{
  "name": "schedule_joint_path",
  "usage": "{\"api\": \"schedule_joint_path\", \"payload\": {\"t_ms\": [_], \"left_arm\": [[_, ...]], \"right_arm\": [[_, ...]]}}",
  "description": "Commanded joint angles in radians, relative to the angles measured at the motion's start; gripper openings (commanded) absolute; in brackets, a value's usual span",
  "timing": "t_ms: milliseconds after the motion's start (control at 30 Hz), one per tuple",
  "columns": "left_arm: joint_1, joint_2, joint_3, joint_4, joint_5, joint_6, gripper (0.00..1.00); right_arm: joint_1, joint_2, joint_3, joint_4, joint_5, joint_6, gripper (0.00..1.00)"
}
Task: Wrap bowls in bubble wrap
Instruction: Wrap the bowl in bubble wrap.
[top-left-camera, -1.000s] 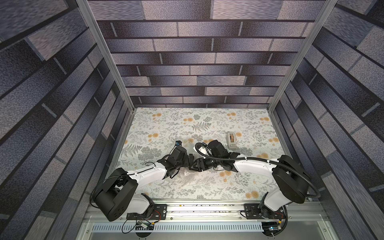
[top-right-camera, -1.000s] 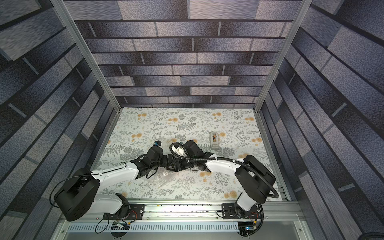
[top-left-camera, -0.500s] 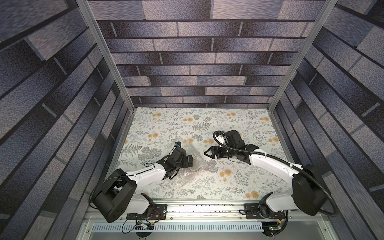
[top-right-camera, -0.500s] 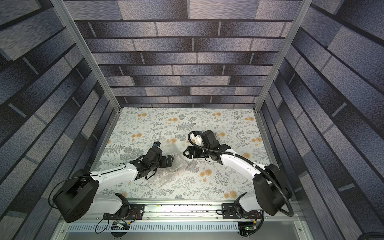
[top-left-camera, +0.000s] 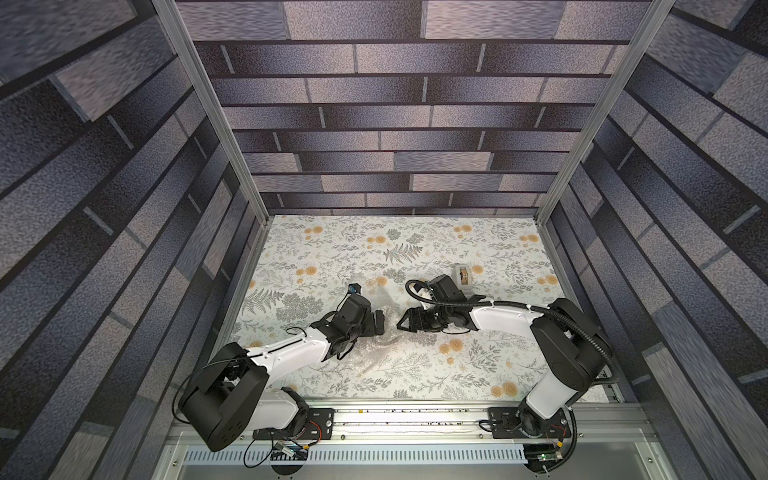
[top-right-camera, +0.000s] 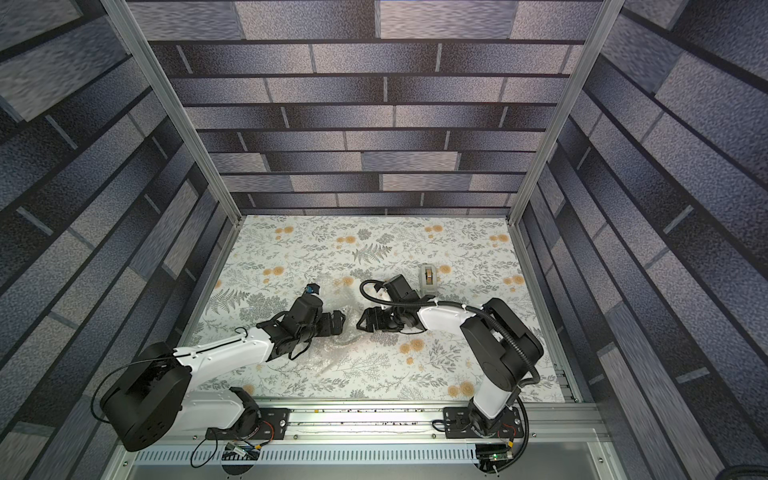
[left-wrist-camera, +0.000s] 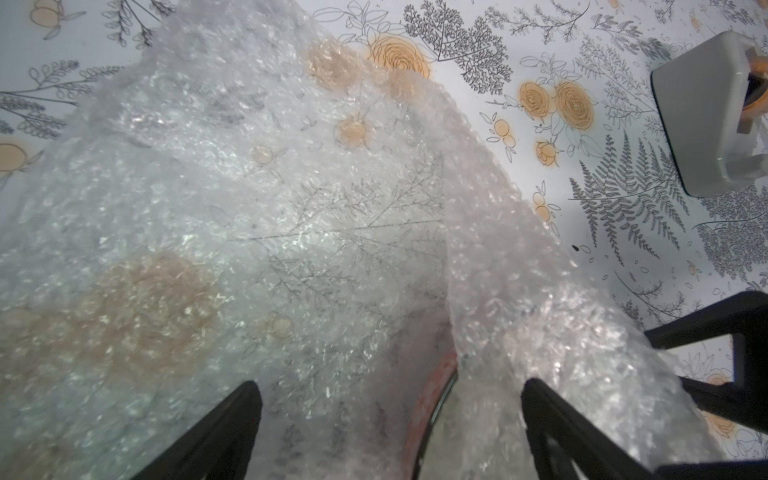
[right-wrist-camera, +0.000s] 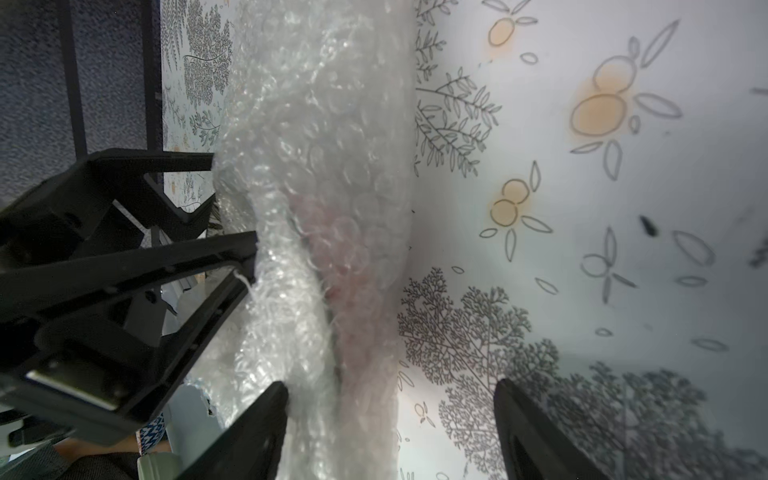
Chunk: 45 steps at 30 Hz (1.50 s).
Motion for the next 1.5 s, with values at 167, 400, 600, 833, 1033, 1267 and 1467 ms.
{"api": "schedule_joint_path", "payload": {"t_ms": [167,400,600,833,1033,1267,1467], "left_arm": [[0.027,-0.052,0.004,-0.044,-0.017,0.033,1.0],[0.125,-0.141,0.097,-0.14,-0.044,0.118,1.0],[0.362,-0.044,0.161,-0.058,0.047,0.237,1.0],[0.498,0.201,0.248,0.167,0.339,0.39,0.97],[0.553,0.464,0.436,0.153,0.623,0.426,0.81],[0.56,0.584,0.601,-0.027,0.711,0.451,0.61],[0.557,0.628,0.665,-0.115,0.704,0.45,0.48]], "right_arm": [[0.044,0.062,0.025,0.034,0.008,0.016,0.76],[0.045,0.071,0.031,0.028,0.017,0.012,0.75],[0.047,0.076,0.037,0.032,0.01,0.016,0.74],[0.048,0.073,0.031,0.035,0.011,0.019,0.74],[0.049,0.057,0.024,0.037,0.01,0.021,0.74],[0.048,0.048,0.012,0.043,0.012,0.02,0.73],[0.048,0.047,0.012,0.051,0.006,0.023,0.73]]}}
